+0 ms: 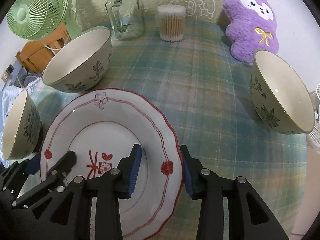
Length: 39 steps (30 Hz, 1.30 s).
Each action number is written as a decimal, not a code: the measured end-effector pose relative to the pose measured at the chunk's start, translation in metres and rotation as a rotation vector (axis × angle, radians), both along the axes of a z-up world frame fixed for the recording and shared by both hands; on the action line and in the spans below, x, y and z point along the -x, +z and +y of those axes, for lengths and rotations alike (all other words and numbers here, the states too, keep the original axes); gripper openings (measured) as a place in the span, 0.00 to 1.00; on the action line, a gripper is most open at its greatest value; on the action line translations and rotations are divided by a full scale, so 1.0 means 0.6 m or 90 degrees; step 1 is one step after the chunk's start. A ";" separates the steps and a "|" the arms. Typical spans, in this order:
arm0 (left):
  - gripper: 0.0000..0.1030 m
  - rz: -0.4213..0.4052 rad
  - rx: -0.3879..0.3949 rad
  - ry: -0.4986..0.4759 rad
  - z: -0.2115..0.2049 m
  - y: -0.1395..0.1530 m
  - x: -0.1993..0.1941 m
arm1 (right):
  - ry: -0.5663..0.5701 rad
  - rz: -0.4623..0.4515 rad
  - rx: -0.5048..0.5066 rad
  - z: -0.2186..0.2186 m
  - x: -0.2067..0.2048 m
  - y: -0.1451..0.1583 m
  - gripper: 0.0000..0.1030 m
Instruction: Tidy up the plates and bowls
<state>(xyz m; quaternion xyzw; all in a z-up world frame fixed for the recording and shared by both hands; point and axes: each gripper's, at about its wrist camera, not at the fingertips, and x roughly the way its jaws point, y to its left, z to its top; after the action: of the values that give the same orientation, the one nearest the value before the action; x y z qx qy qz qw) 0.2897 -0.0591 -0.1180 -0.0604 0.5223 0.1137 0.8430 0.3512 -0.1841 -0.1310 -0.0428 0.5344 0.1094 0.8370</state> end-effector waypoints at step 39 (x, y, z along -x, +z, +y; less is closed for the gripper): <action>0.34 -0.071 0.016 -0.115 -0.024 0.126 0.151 | -0.122 -0.068 -0.004 -0.053 0.203 0.139 0.37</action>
<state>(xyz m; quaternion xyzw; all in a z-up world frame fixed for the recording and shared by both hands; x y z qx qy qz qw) 0.1993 -0.0738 -0.0426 -0.0300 0.4795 0.0269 0.8766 0.2296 -0.2161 -0.0476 0.0056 0.4903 0.0279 0.8711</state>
